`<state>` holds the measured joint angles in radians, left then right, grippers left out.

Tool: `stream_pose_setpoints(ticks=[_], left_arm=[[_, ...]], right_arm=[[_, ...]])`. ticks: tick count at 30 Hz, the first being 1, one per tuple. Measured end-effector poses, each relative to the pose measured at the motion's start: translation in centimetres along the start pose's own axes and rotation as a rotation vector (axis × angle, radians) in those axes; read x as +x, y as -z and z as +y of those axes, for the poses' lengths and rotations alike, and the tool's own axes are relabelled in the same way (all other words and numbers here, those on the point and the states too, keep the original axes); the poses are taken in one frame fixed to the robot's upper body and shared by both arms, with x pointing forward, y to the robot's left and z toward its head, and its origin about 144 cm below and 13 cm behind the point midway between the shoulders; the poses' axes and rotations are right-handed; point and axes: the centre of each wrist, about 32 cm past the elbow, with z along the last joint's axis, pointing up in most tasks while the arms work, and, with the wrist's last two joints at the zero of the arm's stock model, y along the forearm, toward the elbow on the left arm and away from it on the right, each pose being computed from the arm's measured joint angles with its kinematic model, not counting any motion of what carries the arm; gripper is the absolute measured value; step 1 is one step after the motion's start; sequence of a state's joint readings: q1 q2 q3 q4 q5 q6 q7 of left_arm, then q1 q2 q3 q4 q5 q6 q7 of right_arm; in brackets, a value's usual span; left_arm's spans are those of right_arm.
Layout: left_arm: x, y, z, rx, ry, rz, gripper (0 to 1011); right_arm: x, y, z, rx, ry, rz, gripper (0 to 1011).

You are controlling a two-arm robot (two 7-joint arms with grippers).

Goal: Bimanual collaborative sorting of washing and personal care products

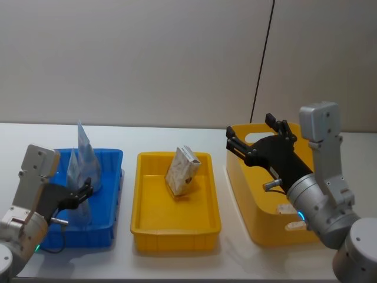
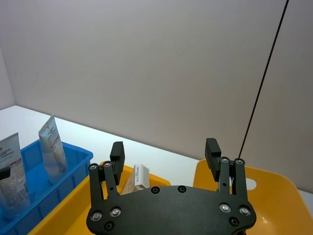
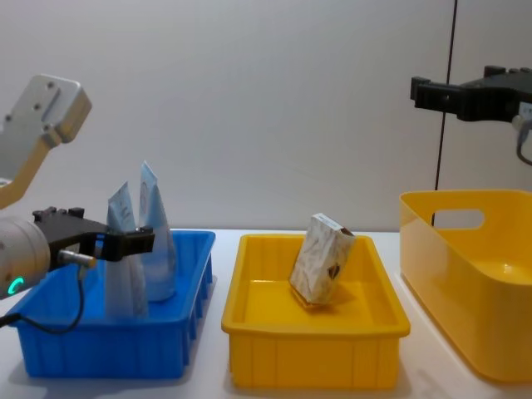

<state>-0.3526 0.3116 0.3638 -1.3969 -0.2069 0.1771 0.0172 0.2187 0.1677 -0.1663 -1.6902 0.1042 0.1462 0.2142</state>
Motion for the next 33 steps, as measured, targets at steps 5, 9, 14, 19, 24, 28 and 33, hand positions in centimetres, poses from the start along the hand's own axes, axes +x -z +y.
stream_pose_setpoints(ticks=[5, 9, 14, 19, 24, 28, 33], left_arm=[[0.1, 0.4, -0.8, 0.013, 0.007, 0.006, 1001], [0.2, 0.6, -1.5, 0.022, 0.01, 0.01, 972], [0.4, 0.9, -2.1, 0.039, 0.005, 0.013, 859], [0.5, 1.2, -2.4, 0.052, -0.002, 0.014, 710], [0.5, 1.3, -2.7, 0.063, -0.008, 0.015, 546], [0.5, 1.3, -2.8, 0.069, -0.01, 0.018, 426], [0.5, 1.2, -3.0, 0.072, -0.007, 0.022, 359]], right_arm=[[0.0, 0.0, 0.0, 0.0, -0.001, 0.001, 1004], [0.0, 0.0, 0.0, 0.0, -0.002, 0.001, 1003], [0.0, 0.0, 0.0, 0.001, -0.003, 0.001, 1004], [0.0, 0.0, 0.0, 0.001, -0.004, 0.001, 1004], [0.0, 0.0, 0.0, 0.001, -0.004, 0.001, 1003], [0.0, 0.0, 0.0, 0.001, -0.004, 0.001, 1004], [0.0, 0.0, 0.0, 0.001, -0.004, 0.001, 1004]])
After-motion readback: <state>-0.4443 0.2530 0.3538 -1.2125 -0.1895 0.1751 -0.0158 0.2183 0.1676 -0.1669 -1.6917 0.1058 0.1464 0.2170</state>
